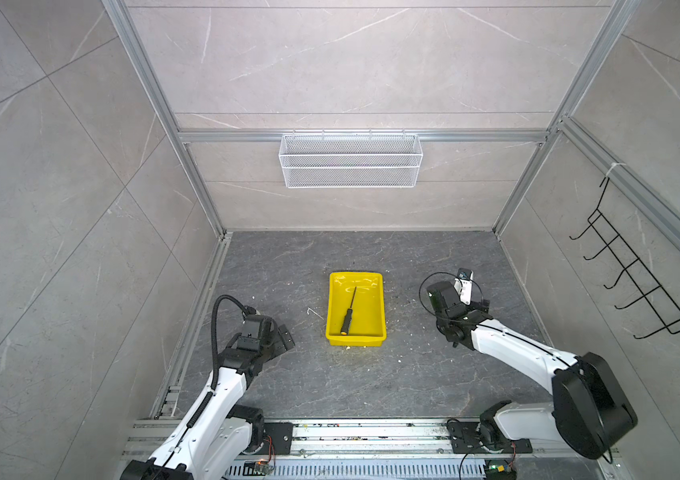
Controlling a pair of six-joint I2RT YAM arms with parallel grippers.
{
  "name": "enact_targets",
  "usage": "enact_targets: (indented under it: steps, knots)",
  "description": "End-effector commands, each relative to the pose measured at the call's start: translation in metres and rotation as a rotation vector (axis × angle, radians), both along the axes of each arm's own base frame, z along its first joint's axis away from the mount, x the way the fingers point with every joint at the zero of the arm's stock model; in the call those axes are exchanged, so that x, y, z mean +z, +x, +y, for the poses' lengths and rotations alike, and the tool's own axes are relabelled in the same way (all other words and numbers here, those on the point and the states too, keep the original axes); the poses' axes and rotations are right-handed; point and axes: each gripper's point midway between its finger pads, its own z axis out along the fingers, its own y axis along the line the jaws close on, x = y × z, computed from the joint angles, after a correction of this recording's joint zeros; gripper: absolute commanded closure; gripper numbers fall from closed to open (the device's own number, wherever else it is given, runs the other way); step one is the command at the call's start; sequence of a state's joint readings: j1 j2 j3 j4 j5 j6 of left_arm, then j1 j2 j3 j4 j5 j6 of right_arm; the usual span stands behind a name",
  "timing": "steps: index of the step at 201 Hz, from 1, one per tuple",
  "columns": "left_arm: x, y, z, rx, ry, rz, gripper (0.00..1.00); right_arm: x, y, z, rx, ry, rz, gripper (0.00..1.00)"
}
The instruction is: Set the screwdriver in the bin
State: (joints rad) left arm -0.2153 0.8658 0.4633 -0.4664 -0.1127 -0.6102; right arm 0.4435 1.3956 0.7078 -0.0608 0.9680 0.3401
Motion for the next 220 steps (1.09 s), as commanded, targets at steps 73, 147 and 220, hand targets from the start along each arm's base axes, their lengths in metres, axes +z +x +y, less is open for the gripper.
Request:
enact_targets:
  steps: [73,147,220]
  knots:
    - [0.009,0.014,-0.002,0.005,0.002,-0.012,0.00,-0.023,0.023,-0.003,0.149,0.080,-0.108,0.01]
    - [0.016,0.010,0.000,0.016,-0.007,-0.060,0.00,-0.025,0.029,0.001,0.317,0.102,-0.233,0.01]
    - [0.016,0.022,0.007,0.053,0.024,-0.088,0.00,-0.039,0.036,0.003,0.412,0.193,-0.236,0.01]
